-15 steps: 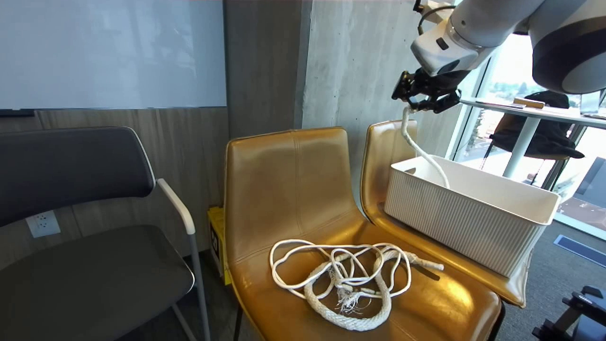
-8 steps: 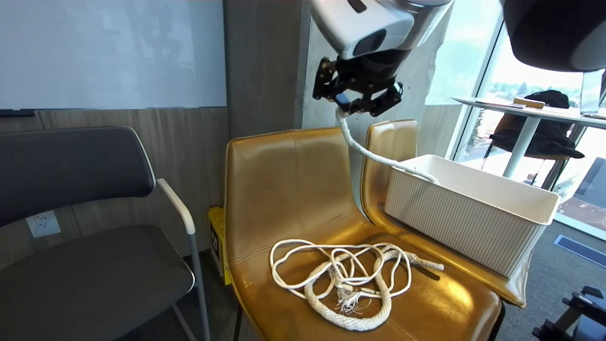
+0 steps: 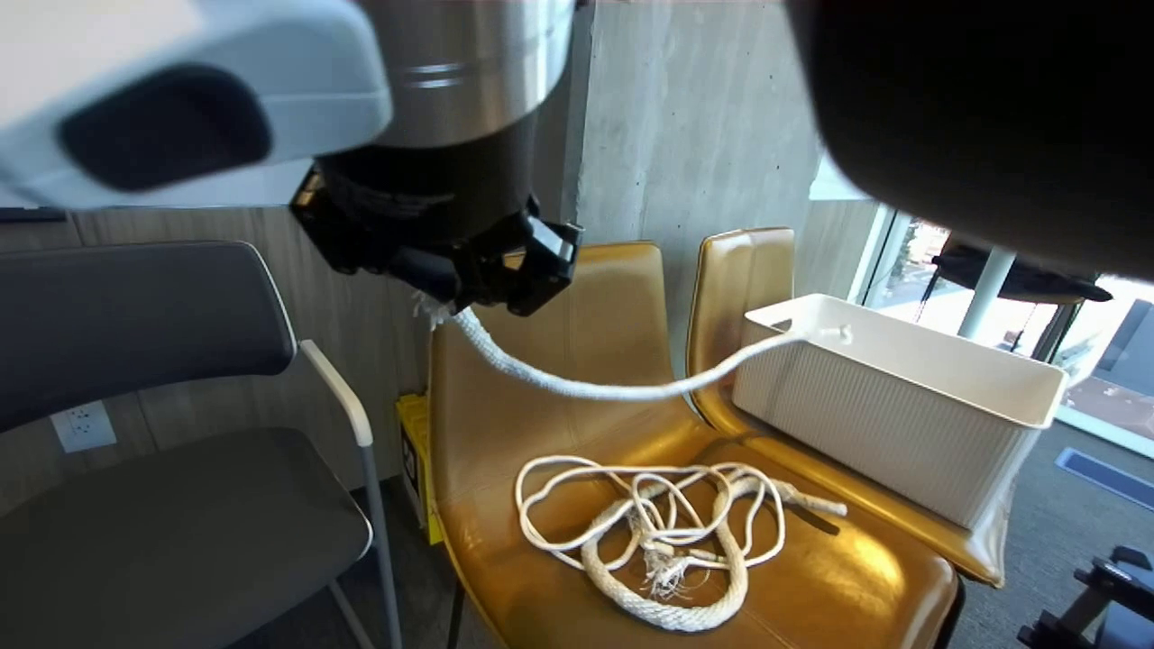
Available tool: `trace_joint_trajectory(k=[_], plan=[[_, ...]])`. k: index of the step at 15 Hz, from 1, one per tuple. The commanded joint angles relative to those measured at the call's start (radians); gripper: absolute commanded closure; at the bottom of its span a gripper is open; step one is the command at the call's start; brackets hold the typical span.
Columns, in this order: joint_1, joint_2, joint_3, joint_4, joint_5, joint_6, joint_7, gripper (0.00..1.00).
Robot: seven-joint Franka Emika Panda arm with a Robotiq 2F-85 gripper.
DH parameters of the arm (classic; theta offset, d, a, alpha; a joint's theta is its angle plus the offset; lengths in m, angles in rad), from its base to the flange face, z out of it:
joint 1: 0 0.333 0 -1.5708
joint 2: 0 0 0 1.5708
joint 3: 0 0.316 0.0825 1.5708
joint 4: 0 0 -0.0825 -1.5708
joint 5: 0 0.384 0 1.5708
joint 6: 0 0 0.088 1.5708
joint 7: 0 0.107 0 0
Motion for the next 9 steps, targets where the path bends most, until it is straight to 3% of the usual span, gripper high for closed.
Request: trace_joint_trajectory(k=[1, 5, 9], plan=[[0.094, 0.162, -0.004, 0.249, 0.013, -0.100, -0.016, 1.00], [0.101, 0.290, -0.015, 0.449, 0.042, -0.165, -0.039, 1.00], [-0.001, 0.249, -0.057, 0.354, 0.080, -0.150, 0.011, 1.00]])
